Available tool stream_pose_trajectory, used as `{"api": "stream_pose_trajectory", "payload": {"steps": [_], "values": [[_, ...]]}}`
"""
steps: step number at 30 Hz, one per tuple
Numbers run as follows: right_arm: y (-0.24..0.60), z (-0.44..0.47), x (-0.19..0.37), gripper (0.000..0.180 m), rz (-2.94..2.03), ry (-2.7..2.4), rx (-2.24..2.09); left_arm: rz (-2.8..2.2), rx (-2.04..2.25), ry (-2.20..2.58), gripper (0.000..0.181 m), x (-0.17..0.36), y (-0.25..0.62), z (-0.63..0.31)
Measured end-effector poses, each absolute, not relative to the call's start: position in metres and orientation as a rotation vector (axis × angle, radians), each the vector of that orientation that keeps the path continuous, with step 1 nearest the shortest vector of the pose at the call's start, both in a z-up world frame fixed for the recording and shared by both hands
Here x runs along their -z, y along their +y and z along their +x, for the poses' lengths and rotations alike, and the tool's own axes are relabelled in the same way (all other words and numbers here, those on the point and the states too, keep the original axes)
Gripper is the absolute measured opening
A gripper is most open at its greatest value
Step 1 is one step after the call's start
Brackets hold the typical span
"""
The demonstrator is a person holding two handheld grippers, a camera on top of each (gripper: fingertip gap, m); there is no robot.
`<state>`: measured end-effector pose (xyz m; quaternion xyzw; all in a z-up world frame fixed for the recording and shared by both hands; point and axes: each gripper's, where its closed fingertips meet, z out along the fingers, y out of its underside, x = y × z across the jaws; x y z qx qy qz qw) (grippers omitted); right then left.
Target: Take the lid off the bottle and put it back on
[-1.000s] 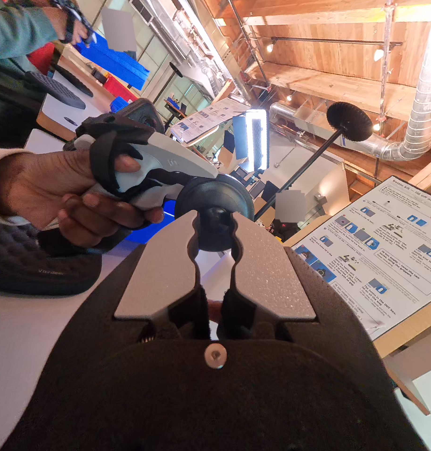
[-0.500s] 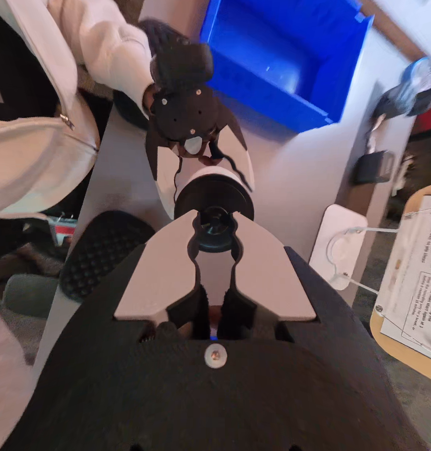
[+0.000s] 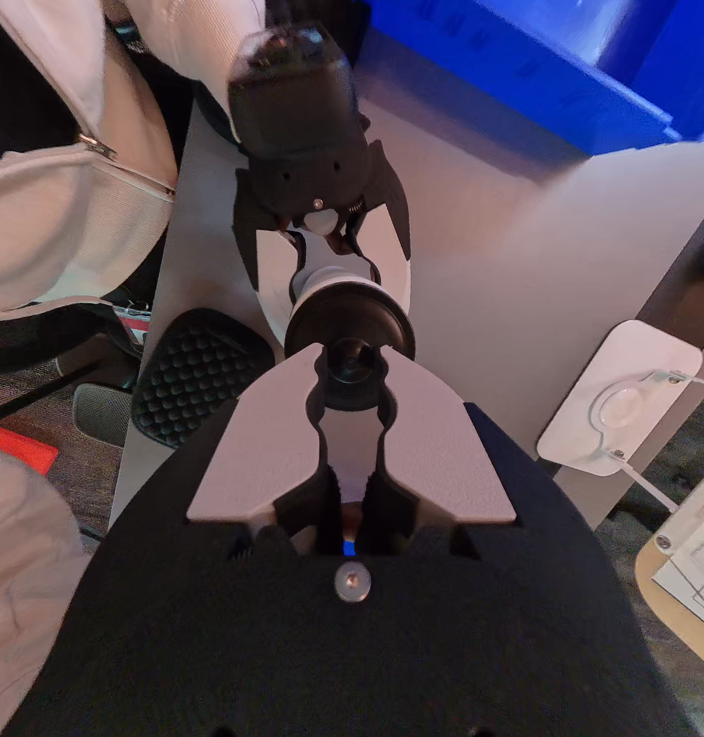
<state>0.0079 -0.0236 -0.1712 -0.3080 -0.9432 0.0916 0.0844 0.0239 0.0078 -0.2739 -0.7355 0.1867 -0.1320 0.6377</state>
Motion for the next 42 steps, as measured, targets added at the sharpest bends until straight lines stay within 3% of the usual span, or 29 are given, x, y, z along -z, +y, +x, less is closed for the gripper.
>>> {"api": "stream_pose_trajectory", "payload": {"steps": [18,19,21,25,30,33,36,42], "values": [[-0.021,0.011,0.187,0.022,-1.354,-2.653,-0.247,-1.675,0.286,0.419,0.087,0.273,0.007,0.024],[-0.023,0.014,0.187,0.035,-1.290,-2.667,-0.272,-1.676,0.288,0.417,0.087,0.273,0.007,0.024],[-0.029,0.014,0.182,0.088,-1.172,-2.627,-0.458,-1.673,0.300,0.417,0.087,0.273,0.006,0.024],[-0.036,0.009,0.171,0.117,-0.828,-2.327,-1.020,-1.668,0.312,0.427,0.087,0.273,0.005,0.024],[-0.032,0.007,0.202,0.113,-0.760,-2.037,-1.491,-1.658,0.335,0.443,0.087,0.273,0.004,0.026],[-0.032,0.001,0.193,0.094,-0.702,-1.870,-1.662,-1.655,0.342,0.453,0.087,0.273,0.003,0.027],[-0.036,-0.005,0.201,0.078,-0.715,-1.909,-1.622,-1.652,0.344,0.450,0.087,0.273,0.002,0.027],[-0.029,-0.015,0.200,0.077,-1.056,-1.594,-1.353,-1.659,0.318,0.408,0.087,0.273,0.003,0.023]]}}
